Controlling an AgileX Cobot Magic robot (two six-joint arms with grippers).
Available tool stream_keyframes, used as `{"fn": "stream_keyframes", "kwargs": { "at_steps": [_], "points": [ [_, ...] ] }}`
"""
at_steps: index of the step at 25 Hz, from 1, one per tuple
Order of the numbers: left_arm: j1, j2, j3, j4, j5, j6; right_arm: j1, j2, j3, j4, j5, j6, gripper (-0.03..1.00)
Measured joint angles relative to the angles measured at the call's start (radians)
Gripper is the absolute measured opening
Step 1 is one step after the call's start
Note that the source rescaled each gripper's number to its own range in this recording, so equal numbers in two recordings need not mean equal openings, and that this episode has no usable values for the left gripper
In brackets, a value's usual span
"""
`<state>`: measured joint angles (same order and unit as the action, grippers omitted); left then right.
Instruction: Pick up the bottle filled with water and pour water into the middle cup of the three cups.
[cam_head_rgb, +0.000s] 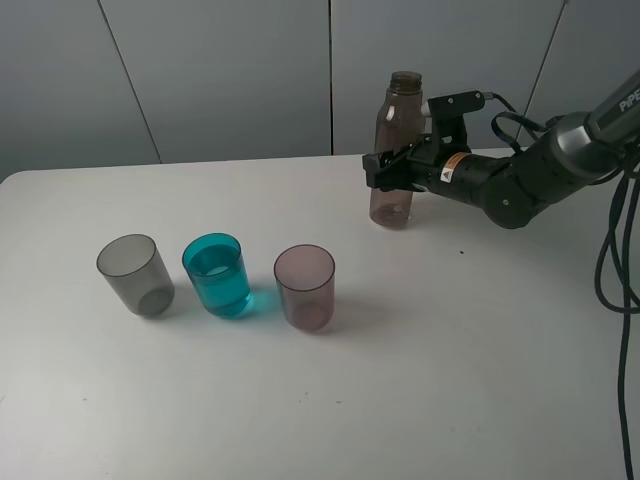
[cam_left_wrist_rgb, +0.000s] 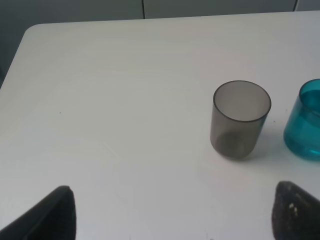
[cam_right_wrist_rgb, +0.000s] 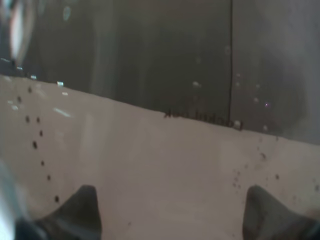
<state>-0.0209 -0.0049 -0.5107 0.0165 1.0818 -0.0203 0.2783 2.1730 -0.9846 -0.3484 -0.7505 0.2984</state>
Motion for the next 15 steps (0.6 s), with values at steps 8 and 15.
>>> {"fn": "stream_keyframes", "kwargs": {
  "at_steps": [8, 15],
  "points": [
    [0.000, 0.000, 0.000, 0.000, 0.000, 0.000, 0.000, 0.000, 0.000, -0.004, 0.000, 0.000, 0.94],
    [0.000, 0.000, 0.000, 0.000, 0.000, 0.000, 0.000, -0.062, 0.054, -0.028, 0.045, 0.000, 0.99]
  ]
}}
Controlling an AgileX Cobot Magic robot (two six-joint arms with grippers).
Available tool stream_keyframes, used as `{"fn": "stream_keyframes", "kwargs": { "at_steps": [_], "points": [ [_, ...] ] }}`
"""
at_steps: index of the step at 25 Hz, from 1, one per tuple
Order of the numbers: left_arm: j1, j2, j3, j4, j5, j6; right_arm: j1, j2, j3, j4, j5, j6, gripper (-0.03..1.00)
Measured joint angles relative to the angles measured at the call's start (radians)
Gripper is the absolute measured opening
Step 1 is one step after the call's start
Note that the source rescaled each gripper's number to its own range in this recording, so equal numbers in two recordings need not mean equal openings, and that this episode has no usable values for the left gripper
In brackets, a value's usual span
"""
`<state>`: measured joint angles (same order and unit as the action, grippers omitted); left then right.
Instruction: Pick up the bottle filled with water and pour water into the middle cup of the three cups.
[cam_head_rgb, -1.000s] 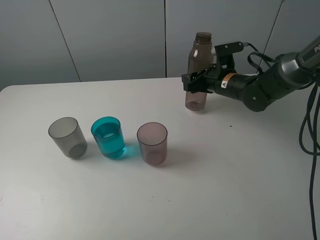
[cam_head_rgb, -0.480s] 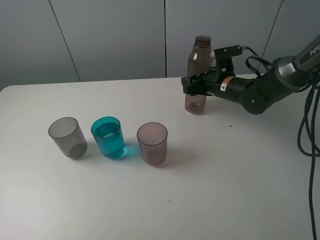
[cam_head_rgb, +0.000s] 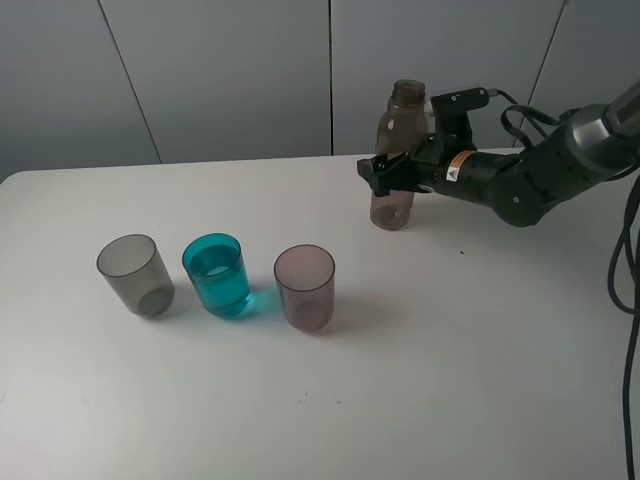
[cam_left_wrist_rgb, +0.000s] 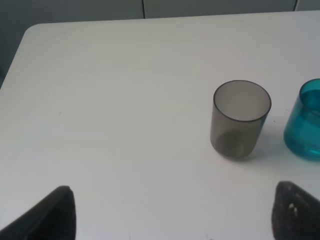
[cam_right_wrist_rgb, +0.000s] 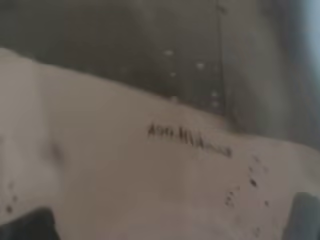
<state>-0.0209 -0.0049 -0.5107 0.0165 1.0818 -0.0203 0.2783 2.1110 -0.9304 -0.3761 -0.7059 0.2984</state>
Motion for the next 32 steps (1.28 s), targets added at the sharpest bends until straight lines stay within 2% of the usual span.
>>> {"fn": "stream_keyframes", "kwargs": {
  "at_steps": [7, 12, 15, 22, 28, 32],
  "points": [
    [0.000, 0.000, 0.000, 0.000, 0.000, 0.000, 0.000, -0.124, 0.145, -0.002, 0.017, -0.004, 1.00],
    [0.000, 0.000, 0.000, 0.000, 0.000, -0.002, 0.000, -0.276, 0.263, 0.024, 0.123, -0.058, 1.00],
    [0.000, 0.000, 0.000, 0.000, 0.000, -0.002, 0.000, -0.418, 0.315, 0.045, 0.254, -0.089, 1.00],
    [0.000, 0.000, 0.000, 0.000, 0.000, -0.002, 0.000, -0.871, 0.318, 0.051, 0.723, -0.097, 1.00],
    [0.000, 0.000, 0.000, 0.000, 0.000, -0.002, 0.000, -1.295, 0.318, 0.110, 0.977, -0.081, 1.00],
    [0.000, 0.000, 0.000, 0.000, 0.000, -0.002, 0.000, -1.539, 0.318, 0.133, 1.218, -0.081, 1.00]
  ]
}}
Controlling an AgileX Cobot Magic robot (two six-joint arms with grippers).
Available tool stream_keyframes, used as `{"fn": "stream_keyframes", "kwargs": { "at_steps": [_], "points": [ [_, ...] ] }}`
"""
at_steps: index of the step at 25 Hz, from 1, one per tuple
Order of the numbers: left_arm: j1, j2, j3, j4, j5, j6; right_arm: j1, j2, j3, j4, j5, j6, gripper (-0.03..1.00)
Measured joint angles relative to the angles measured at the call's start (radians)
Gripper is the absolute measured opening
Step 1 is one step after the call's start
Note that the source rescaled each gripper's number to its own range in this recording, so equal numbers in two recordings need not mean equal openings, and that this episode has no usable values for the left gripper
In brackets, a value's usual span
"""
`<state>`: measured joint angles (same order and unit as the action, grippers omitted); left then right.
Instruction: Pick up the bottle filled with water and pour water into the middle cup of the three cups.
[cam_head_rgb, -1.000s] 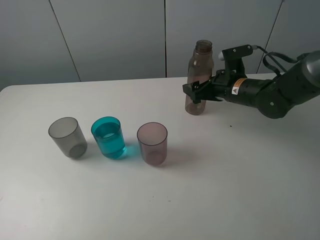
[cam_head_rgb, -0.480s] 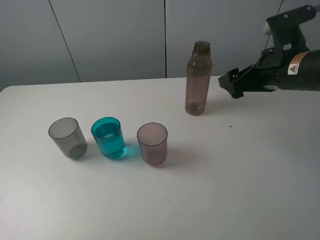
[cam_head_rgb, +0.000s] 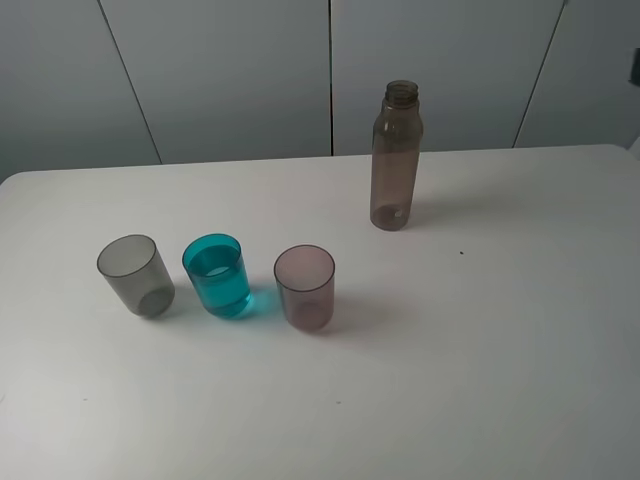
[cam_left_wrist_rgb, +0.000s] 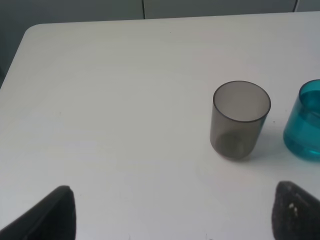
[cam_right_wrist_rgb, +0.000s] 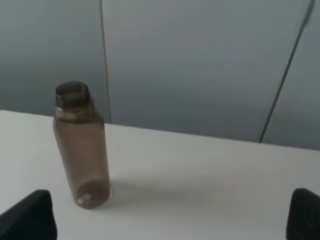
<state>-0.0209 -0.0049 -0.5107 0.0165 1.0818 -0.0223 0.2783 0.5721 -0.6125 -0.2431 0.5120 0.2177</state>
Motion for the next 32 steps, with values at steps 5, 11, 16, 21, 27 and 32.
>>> {"fn": "stream_keyframes", "kwargs": {
  "at_steps": [5, 11, 16, 21, 27, 32],
  "points": [
    [0.000, 0.000, 0.000, 0.000, 0.000, 0.000, 0.000, -0.234, 0.000, 0.067, 0.225, -0.031, 1.00],
    [0.000, 0.000, 0.000, 0.000, 0.000, 0.000, 0.000, -0.404, 0.000, 0.166, 0.432, -0.133, 1.00],
    [0.000, 0.000, 0.000, 0.000, 0.000, 0.000, 0.000, -0.445, 0.001, 0.179, 0.572, -0.147, 1.00],
    [0.000, 0.000, 0.000, 0.000, 0.000, 0.000, 0.000, -0.472, 0.007, 0.179, 0.611, -0.147, 1.00],
    [0.000, 0.000, 0.000, 0.000, 0.000, 0.000, 0.000, -0.478, 0.060, 0.186, 0.613, -0.147, 1.00],
    [0.000, 0.000, 0.000, 0.000, 0.000, 0.000, 0.000, -0.480, 0.101, 0.203, 0.591, -0.147, 1.00]
  ]
}}
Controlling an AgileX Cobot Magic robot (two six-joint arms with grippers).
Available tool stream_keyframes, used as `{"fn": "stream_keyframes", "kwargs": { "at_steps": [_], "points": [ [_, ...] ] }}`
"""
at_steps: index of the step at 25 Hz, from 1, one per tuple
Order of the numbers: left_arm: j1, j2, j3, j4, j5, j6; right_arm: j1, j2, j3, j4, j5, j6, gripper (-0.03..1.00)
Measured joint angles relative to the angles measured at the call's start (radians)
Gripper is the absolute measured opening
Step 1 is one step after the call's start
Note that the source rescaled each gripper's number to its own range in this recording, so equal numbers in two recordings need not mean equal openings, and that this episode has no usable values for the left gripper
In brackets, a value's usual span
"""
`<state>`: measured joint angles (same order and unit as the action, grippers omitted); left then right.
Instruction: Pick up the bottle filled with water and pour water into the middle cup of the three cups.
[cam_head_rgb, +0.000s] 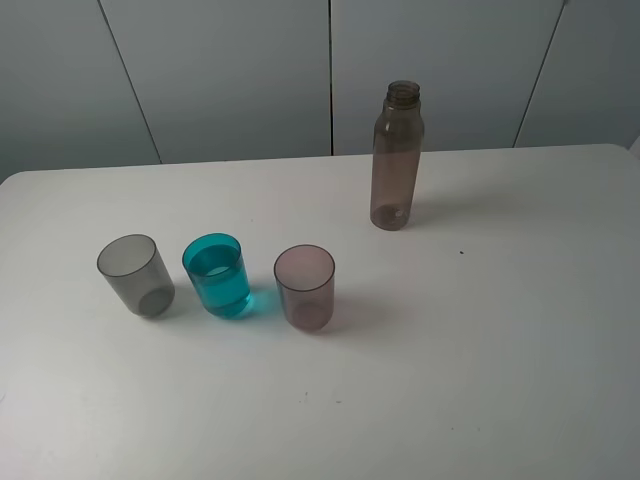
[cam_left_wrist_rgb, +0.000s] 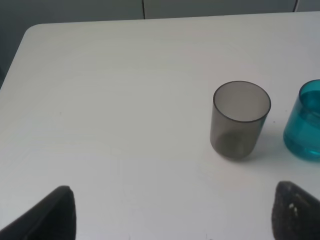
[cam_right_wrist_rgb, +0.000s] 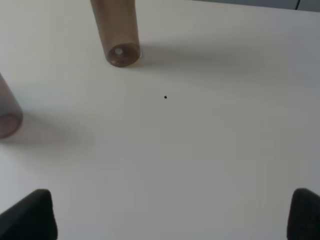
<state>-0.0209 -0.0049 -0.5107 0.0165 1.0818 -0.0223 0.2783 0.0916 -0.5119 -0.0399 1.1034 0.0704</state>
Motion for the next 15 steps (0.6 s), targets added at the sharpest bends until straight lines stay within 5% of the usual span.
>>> {"fn": "stream_keyframes", "kwargs": {
  "at_steps": [15],
  "points": [
    [0.000, 0.000, 0.000, 0.000, 0.000, 0.000, 0.000, 0.000, 0.000, 0.001, -0.004, 0.000, 1.00]
  ]
}}
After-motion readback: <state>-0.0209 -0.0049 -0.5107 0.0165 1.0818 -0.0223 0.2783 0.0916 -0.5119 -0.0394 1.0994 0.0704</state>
